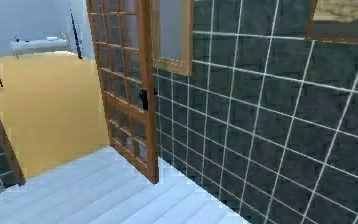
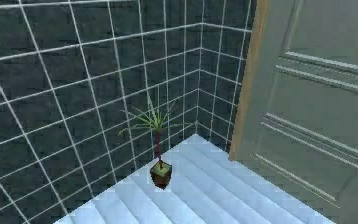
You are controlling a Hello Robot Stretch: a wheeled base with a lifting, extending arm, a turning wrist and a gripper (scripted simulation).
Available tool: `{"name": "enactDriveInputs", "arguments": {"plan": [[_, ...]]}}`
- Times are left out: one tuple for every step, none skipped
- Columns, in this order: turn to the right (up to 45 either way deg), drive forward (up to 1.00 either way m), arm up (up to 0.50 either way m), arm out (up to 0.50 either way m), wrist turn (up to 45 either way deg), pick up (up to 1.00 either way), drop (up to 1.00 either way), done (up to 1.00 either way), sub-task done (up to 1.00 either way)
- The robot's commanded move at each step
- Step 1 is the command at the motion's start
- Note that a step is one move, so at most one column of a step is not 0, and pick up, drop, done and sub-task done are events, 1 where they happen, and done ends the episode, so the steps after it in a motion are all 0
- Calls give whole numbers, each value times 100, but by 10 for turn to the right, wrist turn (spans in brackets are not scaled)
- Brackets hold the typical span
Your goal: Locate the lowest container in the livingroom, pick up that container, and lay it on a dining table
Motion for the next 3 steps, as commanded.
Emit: {"name": "enactDriveInputs", "arguments": {"plan": [[-360,0,0,0,0,0,0,0,0],[0,100,0,0,0,0,0,0,0],[-30,0,0,0,0,0,0,0,0]]}}
